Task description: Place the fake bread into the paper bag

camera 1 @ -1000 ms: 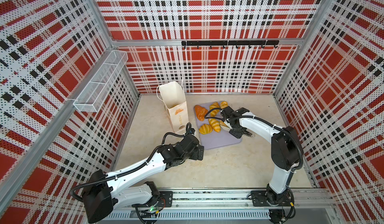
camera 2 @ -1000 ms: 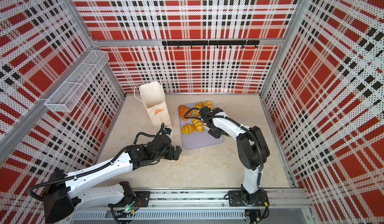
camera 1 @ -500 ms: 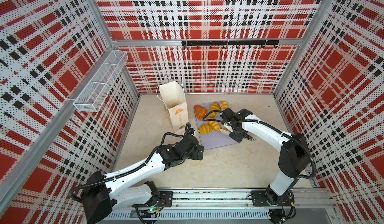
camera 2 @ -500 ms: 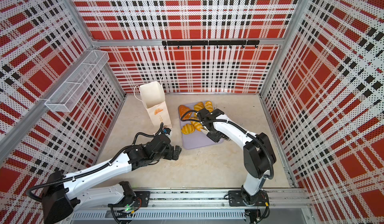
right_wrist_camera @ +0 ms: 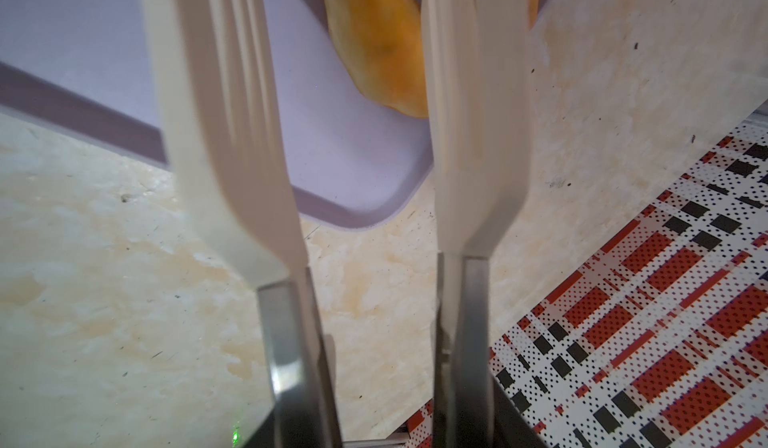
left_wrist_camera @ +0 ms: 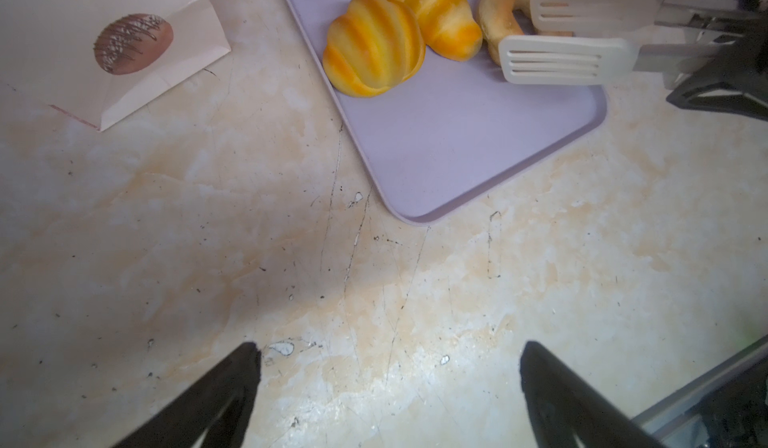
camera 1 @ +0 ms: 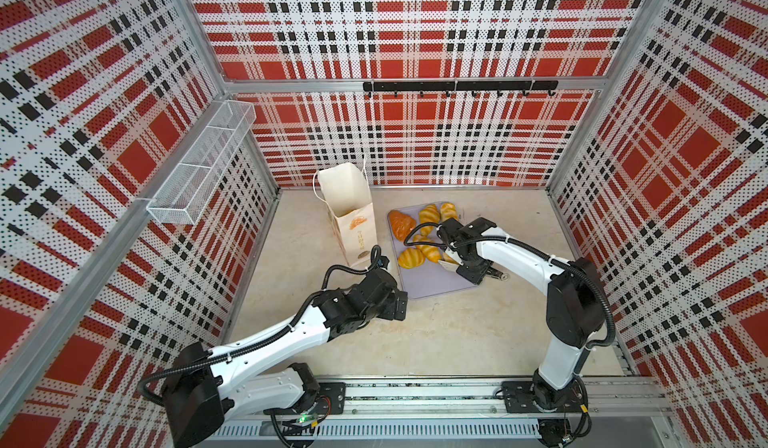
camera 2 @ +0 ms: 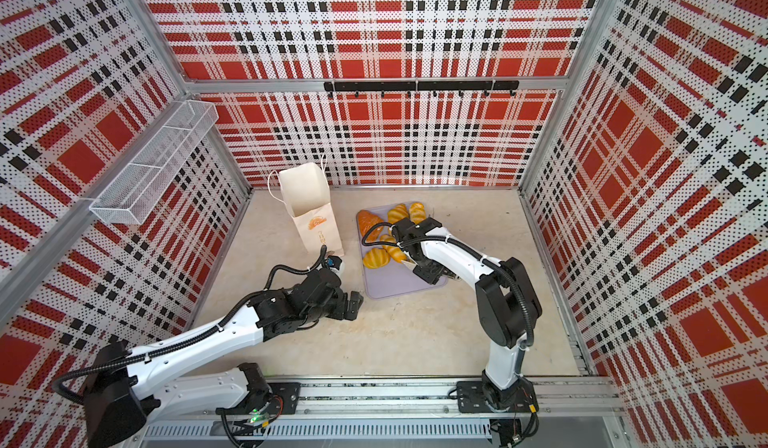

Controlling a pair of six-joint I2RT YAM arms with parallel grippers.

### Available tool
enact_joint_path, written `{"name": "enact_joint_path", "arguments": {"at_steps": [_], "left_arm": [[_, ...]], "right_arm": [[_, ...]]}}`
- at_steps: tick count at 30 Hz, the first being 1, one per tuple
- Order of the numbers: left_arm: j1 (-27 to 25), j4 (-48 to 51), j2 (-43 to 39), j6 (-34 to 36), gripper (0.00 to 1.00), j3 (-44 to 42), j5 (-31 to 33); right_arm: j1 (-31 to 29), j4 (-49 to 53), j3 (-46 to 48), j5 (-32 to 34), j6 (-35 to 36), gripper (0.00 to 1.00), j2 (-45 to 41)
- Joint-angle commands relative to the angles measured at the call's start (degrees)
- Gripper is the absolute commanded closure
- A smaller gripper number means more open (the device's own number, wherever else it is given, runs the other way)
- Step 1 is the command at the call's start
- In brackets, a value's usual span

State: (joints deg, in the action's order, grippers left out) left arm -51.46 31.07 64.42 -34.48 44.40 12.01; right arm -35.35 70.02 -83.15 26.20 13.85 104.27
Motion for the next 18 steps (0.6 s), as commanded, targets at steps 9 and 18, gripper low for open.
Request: {"name": "enact_joint_path", "arguments": {"at_steps": [9, 18], "left_arm": [[0.05, 0.44, 0.26, 0.31, 0.01, 0.68, 0.39], [0.22, 0.66, 0.19, 0.84, 0.01, 1.64, 0.65]], "right_arm": [[-1.02, -0.75, -1.38, 3.80, 1.57, 0.54, 4.01], [-1.09, 0.12, -0.72, 4.50, 1.72, 0.67, 3.91]]}}
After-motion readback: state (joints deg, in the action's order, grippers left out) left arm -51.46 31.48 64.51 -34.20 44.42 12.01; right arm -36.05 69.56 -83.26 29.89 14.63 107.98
